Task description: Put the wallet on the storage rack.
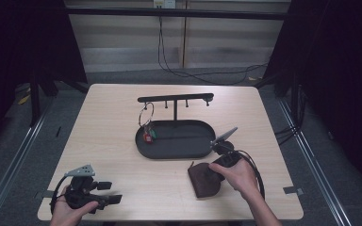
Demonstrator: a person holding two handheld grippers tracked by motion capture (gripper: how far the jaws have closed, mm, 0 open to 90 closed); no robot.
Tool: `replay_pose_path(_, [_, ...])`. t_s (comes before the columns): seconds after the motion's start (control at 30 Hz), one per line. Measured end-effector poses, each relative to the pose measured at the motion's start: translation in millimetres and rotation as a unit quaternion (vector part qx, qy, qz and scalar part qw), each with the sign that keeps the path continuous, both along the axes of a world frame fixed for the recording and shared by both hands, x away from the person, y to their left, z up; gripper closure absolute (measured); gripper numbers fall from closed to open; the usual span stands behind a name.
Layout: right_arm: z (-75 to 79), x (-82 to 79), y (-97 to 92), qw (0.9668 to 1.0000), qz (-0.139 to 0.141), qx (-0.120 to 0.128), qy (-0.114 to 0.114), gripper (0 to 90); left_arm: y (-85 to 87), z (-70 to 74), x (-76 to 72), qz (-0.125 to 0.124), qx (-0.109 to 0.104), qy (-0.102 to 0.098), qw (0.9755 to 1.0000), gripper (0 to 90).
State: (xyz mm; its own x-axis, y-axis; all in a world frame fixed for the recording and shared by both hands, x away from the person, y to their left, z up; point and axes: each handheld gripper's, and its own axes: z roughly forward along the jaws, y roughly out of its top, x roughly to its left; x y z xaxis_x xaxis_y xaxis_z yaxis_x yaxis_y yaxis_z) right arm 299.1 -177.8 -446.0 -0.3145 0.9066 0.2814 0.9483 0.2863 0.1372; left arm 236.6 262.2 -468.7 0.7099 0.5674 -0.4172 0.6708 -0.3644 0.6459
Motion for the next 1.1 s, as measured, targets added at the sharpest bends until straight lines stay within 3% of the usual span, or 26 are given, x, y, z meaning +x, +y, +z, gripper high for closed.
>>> replay_pose_path(0.13, [-5.0,3.1,2.1,0.9998,0.005,-0.012,0.016,43.4,2.4,-0.7,1.9,0.007,0.0,0.002,1.0,22.6])
replay_pose_path(0.3, [-9.0,4.9,2.0,0.9996,0.001,-0.006,0.027,45.6,0.9,-1.3,2.0,0.004,0.004,0.004,1.0,22.6])
replay_pose_path(0.67, [-7.7,1.7,6.6,0.9998,0.009,-0.016,0.012,52.3,-2.4,-0.9,-0.9,-0.004,0.007,0.004,1.0,22.7])
replay_pose_path(0.77, [-5.8,2.1,3.8,0.9999,-0.001,-0.011,0.002,62.3,-2.4,-1.6,-0.4,-0.002,0.007,0.008,0.9999,22.7])
replay_pose_path(0.83, [-7.6,4.2,-0.6,1.0,-0.004,0.004,0.008,62.7,-2.9,-1.9,-0.9,-0.005,-0.002,0.016,0.9999,22.6])
replay_pose_path(0.9, [-7.2,3.8,-0.1,1.0,-0.003,0.002,0.005,63.0,-3.4,-1.8,-1.1,-0.008,0.003,0.013,0.9999,22.7])
replay_pose_path(0.97, [-4.7,3.4,-0.9,1.0,-0.004,-0.002,-0.005,72.1,-3.2,-1.9,-0.8,-0.007,0.005,0.011,0.9999,22.6])
replay_pose_path(1.1, [-5.6,4.7,-4.6,0.9999,-0.009,0.009,0.0,72.5,-1.8,-1.6,-0.6,0.0,0.002,0.012,0.9999,22.7])
